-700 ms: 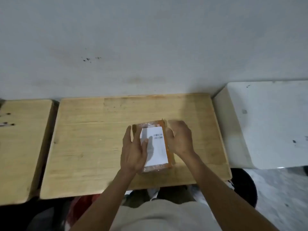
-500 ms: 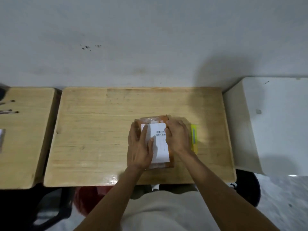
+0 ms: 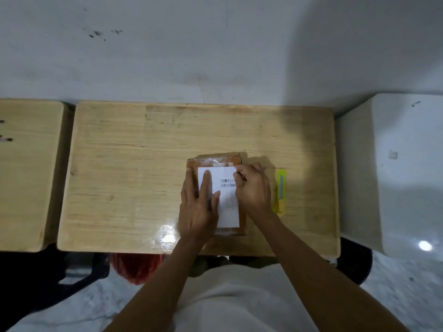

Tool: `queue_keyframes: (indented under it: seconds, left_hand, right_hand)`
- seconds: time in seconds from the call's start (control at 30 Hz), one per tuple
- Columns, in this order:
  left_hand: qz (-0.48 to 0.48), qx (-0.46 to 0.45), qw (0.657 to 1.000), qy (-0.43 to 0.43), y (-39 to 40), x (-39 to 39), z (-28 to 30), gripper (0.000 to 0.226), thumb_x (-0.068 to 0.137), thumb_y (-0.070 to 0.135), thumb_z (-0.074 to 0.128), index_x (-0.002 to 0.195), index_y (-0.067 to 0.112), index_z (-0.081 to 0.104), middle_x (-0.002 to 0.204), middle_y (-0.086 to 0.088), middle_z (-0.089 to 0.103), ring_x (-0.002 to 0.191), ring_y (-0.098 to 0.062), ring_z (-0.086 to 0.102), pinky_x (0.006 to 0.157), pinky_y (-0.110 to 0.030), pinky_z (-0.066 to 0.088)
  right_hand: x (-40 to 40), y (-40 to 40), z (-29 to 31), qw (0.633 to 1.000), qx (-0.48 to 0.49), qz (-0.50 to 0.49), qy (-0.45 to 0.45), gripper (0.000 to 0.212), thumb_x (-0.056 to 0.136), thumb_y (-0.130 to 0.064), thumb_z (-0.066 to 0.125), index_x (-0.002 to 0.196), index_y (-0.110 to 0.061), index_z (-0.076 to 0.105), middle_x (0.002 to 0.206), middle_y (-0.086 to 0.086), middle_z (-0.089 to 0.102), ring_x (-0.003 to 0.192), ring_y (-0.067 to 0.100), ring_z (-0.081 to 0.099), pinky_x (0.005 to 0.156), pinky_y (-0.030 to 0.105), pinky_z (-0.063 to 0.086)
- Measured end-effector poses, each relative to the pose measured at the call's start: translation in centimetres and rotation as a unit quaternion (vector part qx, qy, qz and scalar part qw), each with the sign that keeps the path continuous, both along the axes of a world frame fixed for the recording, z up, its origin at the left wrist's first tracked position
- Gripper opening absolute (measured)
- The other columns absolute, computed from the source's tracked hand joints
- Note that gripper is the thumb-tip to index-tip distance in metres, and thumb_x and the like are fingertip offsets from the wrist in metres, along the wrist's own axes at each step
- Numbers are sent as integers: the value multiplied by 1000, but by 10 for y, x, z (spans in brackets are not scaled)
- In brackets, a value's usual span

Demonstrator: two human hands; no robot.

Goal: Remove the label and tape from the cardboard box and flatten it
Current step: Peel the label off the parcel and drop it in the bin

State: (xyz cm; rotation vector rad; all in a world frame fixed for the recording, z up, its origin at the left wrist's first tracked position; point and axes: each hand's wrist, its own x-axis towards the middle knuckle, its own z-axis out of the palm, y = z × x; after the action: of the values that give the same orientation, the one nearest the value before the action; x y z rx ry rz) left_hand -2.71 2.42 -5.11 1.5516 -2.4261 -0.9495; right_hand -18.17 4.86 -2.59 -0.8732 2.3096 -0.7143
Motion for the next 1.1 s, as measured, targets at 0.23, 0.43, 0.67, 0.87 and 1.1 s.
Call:
queue_keyframes:
  seconds: [0.23, 0.43, 0.67, 0.87, 1.1]
  left_hand:
    - [-4, -12, 1000, -8, 0, 2, -8, 63, 101, 52, 35, 158, 29, 19, 167, -7, -1, 149, -36, 22, 101, -55, 49]
    - [-3, -15, 1000, -18, -1, 3, -14, 64, 101, 56, 32, 158, 34, 13, 167, -2, -6, 149, -34, 20, 99, -54, 50]
    - [-3, -18, 1000, -21, 0, 3, -16, 65, 101, 58, 29, 159, 36, 9, 167, 0, -9, 150, -33, 17, 104, -55, 47]
    - [-1, -8, 1000, -29, 0, 2, -15, 66, 101, 58, 30, 158, 36, 7, 166, 4, -12, 150, -32, 15, 103, -57, 47]
    - [-9, -21, 999, -34, 0, 1, -11, 63, 101, 50, 36, 158, 30, 19, 167, -3, -5, 150, -35, 17, 96, -56, 52]
  right_hand:
    - [2, -5, -3, 1000, 12, -11, 9, 17, 94, -18, 58, 109, -16, 68, 110, 6, 60, 104, 27, 57, 78, 37, 48]
    - [-3, -13, -4, 999, 40, -7, 20, 10, 95, -22, 56, 86, -23, 59, 99, -4, 58, 96, 19, 55, 69, 34, 43]
    - [-4, -18, -7, 991, 84, 55, 89, 11, 89, -11, 61, 93, -20, 55, 105, 0, 56, 100, 22, 54, 66, 31, 36]
    - [-7, -16, -11, 991, 91, 80, 64, 17, 87, -11, 62, 97, -18, 51, 108, 2, 53, 103, 22, 52, 67, 32, 38]
    - [-9, -11, -9, 991, 71, 103, 47, 20, 92, -13, 56, 90, -24, 40, 100, -5, 44, 101, 20, 49, 68, 33, 38]
